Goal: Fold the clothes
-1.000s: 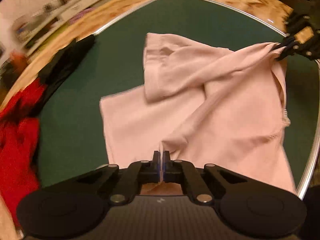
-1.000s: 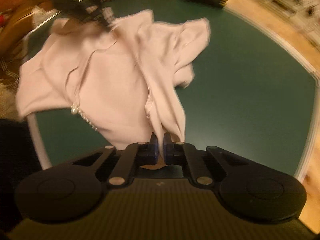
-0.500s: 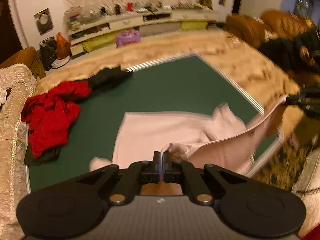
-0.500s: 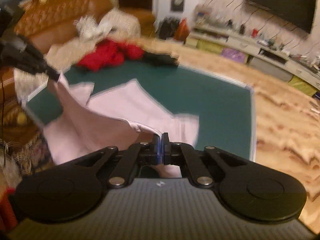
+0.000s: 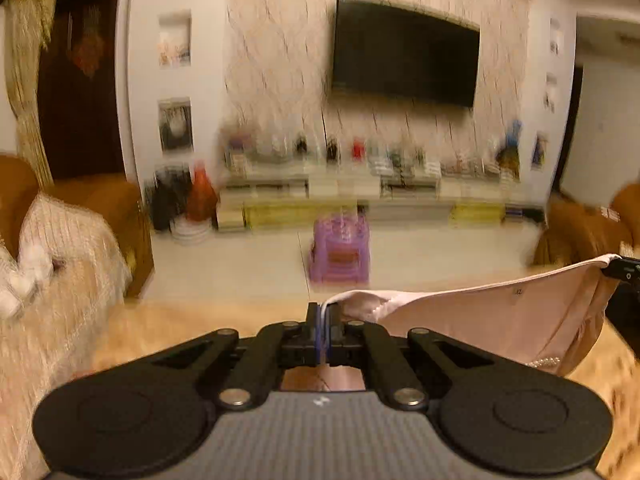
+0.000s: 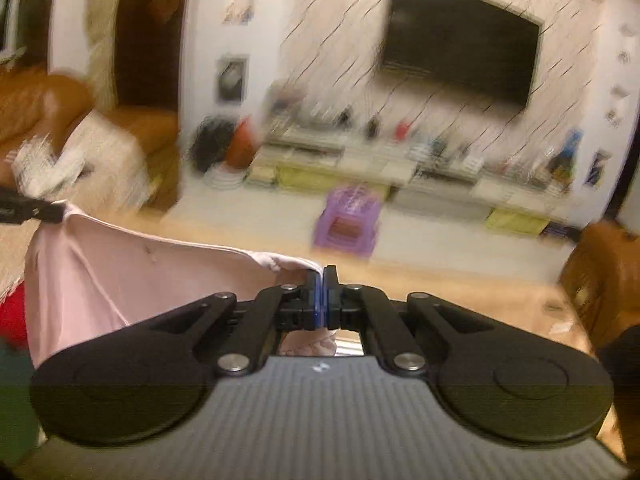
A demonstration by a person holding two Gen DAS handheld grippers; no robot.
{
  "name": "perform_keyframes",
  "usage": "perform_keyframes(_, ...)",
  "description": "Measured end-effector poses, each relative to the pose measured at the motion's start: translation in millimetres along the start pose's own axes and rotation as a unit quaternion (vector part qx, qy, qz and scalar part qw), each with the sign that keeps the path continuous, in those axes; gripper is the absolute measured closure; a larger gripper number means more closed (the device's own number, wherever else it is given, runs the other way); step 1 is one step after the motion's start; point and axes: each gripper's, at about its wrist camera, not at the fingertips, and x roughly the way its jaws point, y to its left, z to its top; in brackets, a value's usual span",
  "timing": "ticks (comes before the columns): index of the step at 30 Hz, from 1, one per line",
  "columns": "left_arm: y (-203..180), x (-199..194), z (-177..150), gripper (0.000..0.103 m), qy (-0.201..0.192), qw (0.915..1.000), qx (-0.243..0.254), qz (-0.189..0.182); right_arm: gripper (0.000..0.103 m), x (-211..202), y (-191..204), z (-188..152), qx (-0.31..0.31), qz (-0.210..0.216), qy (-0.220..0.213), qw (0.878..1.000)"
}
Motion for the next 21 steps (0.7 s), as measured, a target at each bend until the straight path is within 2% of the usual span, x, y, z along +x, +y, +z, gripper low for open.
perform_keyframes(4, -12.6, -25.3, 36.0, 0.102, -0.058, 0.9981, 0.016, 0.011, 0.100, -17.4, -12.4, 47.5, 0.002, -0.033, -0.060, 0.998)
perform_keyframes(7, -26.6, -44.5, 34.9, 0.102, -0.079, 0.9961, 0.038, 0.008, 0.100, -38.6, -22.9, 56.1, -0.006, -0.049, -0.089, 0.995)
perform_keyframes(10, -41.8, -62.5, 3.6, 0.102, -0.086, 0.9941, 0.066, 0.002, 0.100, -55.4, -34.5, 38.6, -0.016, -0.054, -0.097, 0.994)
perform_keyframes(13, -54.9, -75.5, -55.1, 0.102, -0.074, 0.9930, 0.091, -0.012, 0.100, -70.6, -38.5, -3.0, -0.036, -0.049, -0.081, 0.995)
perform_keyframes(16, -78.6, -89.7, -137.0, 0.102, -0.036, 0.9912, 0.124, -0.029, 0.100, -83.4, -27.0, -69.8, -0.059, -0.036, -0.043, 0.997)
perform_keyframes(18, -87.0, -88.4, -204.3, 0.102, 0.009, 0.9873, 0.154, -0.037, 0.100, -86.9, -17.3, -123.7, -0.074, -0.027, -0.010, 0.997)
perform_keyframes(21, -87.7, -76.5, -296.2, 0.102, 0.093, 0.9820, 0.153, -0.061, 0.100, -78.1, 2.6, -216.9, -0.098, -0.013, 0.061, 0.993)
